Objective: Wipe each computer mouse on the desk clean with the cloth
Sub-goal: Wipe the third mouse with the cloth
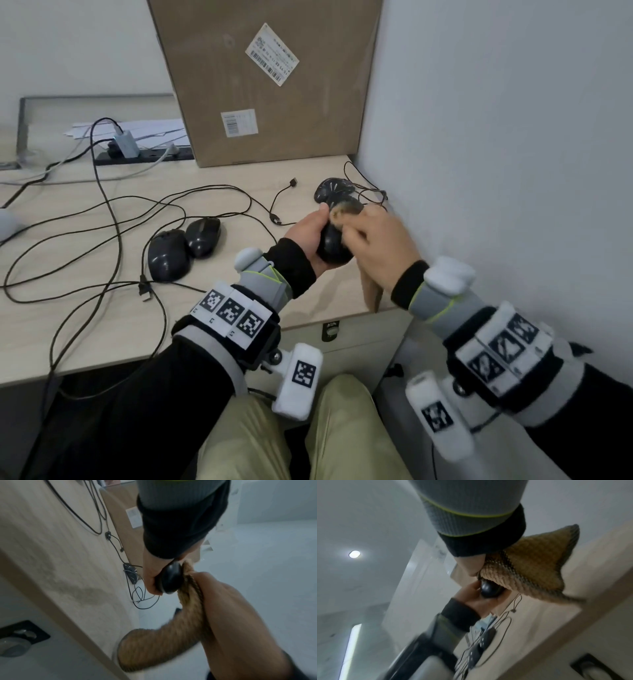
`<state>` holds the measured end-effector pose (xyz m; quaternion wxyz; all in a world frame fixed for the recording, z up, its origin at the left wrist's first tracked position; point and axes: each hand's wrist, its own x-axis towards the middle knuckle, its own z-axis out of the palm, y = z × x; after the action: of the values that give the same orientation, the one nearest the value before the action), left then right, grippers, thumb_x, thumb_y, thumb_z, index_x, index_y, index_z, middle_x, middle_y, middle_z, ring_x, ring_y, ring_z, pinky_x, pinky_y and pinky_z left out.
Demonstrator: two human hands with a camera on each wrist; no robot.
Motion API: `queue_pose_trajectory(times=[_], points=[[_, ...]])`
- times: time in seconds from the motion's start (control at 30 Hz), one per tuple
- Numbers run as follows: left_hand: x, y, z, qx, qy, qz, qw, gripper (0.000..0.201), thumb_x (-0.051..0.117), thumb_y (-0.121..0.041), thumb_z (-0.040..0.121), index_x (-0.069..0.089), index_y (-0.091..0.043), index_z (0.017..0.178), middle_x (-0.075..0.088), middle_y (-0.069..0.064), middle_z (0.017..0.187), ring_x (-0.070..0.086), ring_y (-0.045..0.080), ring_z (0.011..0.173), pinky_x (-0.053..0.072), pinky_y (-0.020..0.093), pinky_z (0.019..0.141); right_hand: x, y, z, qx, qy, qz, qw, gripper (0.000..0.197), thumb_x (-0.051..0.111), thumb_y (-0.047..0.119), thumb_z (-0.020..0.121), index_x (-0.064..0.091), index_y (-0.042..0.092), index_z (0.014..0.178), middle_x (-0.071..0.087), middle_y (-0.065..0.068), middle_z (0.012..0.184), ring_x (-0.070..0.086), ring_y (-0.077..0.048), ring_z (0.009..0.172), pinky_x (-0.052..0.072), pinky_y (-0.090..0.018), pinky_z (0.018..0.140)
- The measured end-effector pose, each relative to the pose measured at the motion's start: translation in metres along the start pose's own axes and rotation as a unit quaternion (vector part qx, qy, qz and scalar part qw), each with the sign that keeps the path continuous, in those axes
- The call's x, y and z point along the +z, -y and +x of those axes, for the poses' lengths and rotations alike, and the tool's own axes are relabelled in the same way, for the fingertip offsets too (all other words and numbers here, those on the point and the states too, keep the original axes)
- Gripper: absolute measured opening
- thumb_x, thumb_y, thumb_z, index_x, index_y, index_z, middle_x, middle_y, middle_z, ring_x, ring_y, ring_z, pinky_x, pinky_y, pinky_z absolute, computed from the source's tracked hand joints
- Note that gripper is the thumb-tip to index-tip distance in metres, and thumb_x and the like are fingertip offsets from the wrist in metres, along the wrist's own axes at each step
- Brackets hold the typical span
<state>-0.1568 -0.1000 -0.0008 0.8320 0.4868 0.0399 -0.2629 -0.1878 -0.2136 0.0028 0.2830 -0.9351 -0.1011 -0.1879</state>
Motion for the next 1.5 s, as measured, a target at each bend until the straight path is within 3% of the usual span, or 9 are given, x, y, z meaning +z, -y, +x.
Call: queue_pose_trajectory(times=[0.27, 0.57, 0.83, 1.03, 1.17, 1.23, 1.33, 1.4, 1.5], points=[[0.0, -0.013, 0.002, 0.022, 0.003, 0.001, 1.0, 0.04, 0.033, -0.045, 0.1, 0.052, -0.018, 0.123, 0.064, 0.005, 0.093, 0.062, 0.018, 0.077, 0.053, 0.032, 0.073, -0.014, -0.004, 0.002, 0.025, -0.127, 0.08, 0.988, 0.021, 0.055, 0.018, 0.089, 0.072, 0.019, 0.102, 0.054, -0.01, 0.076, 0.053, -0.02, 0.073, 0.041, -0.031, 0.07], [-0.003, -0.008, -0.003, 0.02, 0.014, -0.041, 0.999, 0.038, 0.029, -0.04, 0.101, 0.057, -0.015, 0.096, 0.07, 0.003, 0.073, 0.068, 0.013, 0.053, 0.057, 0.026, 0.055, -0.006, 0.0, 0.002, -0.016, -0.017, -0.026, 0.999, 0.028, 0.045, 0.029, 0.083, 0.071, 0.026, 0.094, 0.045, 0.003, 0.077, 0.048, -0.017, 0.074, 0.035, -0.028, 0.063], [-0.009, -0.004, -0.007, 0.025, 0.007, -0.02, 0.999, 0.037, 0.029, -0.042, 0.101, 0.056, -0.018, 0.11, 0.063, 0.004, 0.096, 0.06, 0.017, 0.083, 0.053, 0.03, 0.074, -0.001, -0.004, -0.007, -0.033, -0.071, -0.015, 0.997, 0.027, 0.047, 0.027, 0.084, 0.07, 0.019, 0.097, 0.054, -0.004, 0.081, 0.051, -0.019, 0.075, 0.036, -0.028, 0.06], [-0.01, 0.002, -0.01, 0.02, 0.02, -0.021, 0.999, 0.036, 0.031, -0.037, 0.101, 0.058, -0.013, 0.099, 0.067, 0.005, 0.082, 0.067, 0.014, 0.065, 0.058, 0.025, 0.059, -0.004, -0.012, 0.016, 0.022, -0.023, -0.047, 0.998, 0.027, 0.043, 0.022, 0.093, 0.067, 0.012, 0.099, 0.05, -0.012, 0.086, 0.053, -0.03, 0.085, 0.028, -0.029, 0.064], [-0.012, -0.001, -0.007, 0.023, -0.001, -0.007, 1.0, 0.039, 0.028, -0.041, 0.101, 0.058, -0.017, 0.096, 0.066, 0.003, 0.084, 0.065, 0.015, 0.07, 0.057, 0.026, 0.061, 0.011, -0.001, -0.01, -0.05, -0.023, -0.072, 0.996, 0.028, 0.041, 0.027, 0.088, 0.066, 0.017, 0.094, 0.051, -0.011, 0.085, 0.053, -0.029, 0.078, 0.04, -0.035, 0.062], [-0.014, 0.004, -0.007, 0.008, -0.002, 0.013, 1.0, 0.037, 0.031, -0.042, 0.101, 0.058, -0.017, 0.097, 0.067, 0.003, 0.083, 0.065, 0.016, 0.073, 0.058, 0.025, 0.061, 0.009, -0.004, -0.005, -0.013, -0.024, -0.067, 0.997, 0.028, 0.042, 0.027, 0.088, 0.068, 0.017, 0.094, 0.052, -0.008, 0.083, 0.052, -0.027, 0.078, 0.037, -0.033, 0.063], [-0.016, 0.01, -0.011, -0.006, 0.014, 0.022, 1.0, 0.037, 0.03, -0.042, 0.101, 0.056, -0.017, 0.109, 0.064, 0.005, 0.095, 0.061, 0.019, 0.085, 0.057, 0.023, 0.062, 0.0, -0.025, 0.021, 0.112, -0.051, 0.088, 0.989, 0.03, 0.048, 0.025, 0.089, 0.07, 0.008, 0.1, 0.07, -0.012, 0.098, 0.061, -0.027, 0.094, 0.042, -0.032, 0.08], [-0.018, 0.01, -0.012, -0.004, 0.026, 0.01, 1.0, 0.039, 0.029, -0.041, 0.101, 0.052, -0.017, 0.121, 0.062, 0.006, 0.101, 0.059, 0.02, 0.089, 0.057, 0.025, 0.063, -0.004, -0.032, 0.023, 0.19, -0.06, 0.268, 0.943, 0.025, 0.054, 0.022, 0.089, 0.071, 0.007, 0.098, 0.07, -0.006, 0.105, 0.063, -0.018, 0.098, 0.046, -0.033, 0.093], [-0.021, 0.009, -0.011, 0.0, 0.025, 0.007, 1.0, 0.045, 0.029, -0.042, 0.101, 0.046, -0.016, 0.134, 0.061, 0.008, 0.106, 0.059, 0.022, 0.091, 0.058, 0.029, 0.063, -0.004, -0.033, 0.02, 0.208, -0.021, 0.364, 0.908, 0.035, 0.049, 0.046, 0.088, 0.071, 0.018, 0.088, 0.069, 0.004, 0.099, 0.062, -0.01, 0.095, 0.047, -0.038, 0.096]])
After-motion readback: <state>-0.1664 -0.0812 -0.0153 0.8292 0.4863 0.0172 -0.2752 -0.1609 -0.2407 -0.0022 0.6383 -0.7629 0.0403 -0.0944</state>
